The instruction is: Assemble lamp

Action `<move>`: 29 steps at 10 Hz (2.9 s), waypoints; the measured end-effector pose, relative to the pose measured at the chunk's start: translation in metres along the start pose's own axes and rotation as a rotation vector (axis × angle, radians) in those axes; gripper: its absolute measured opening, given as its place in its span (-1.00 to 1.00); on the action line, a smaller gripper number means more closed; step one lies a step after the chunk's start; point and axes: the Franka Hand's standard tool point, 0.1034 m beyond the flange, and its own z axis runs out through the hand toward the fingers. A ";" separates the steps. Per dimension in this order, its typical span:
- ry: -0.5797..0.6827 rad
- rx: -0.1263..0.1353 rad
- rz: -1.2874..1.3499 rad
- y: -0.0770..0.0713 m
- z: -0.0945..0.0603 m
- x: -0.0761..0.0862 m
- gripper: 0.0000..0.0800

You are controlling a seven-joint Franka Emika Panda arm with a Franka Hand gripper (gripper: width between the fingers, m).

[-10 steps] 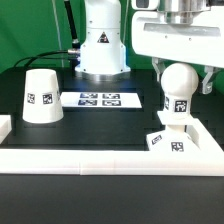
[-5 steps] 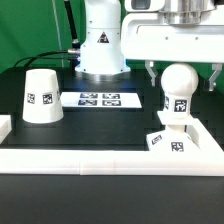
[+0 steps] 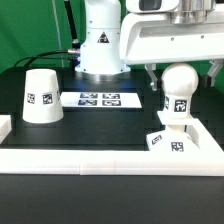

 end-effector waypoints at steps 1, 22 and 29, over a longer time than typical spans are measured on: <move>0.004 -0.003 -0.084 0.000 -0.001 0.001 0.75; 0.032 -0.061 -0.225 0.008 -0.002 0.006 0.44; 0.044 -0.053 0.376 0.013 -0.002 0.006 0.44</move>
Offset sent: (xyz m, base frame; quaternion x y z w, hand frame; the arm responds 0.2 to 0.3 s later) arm 0.0002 0.0061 0.0047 0.0244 0.0077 -0.2229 0.9745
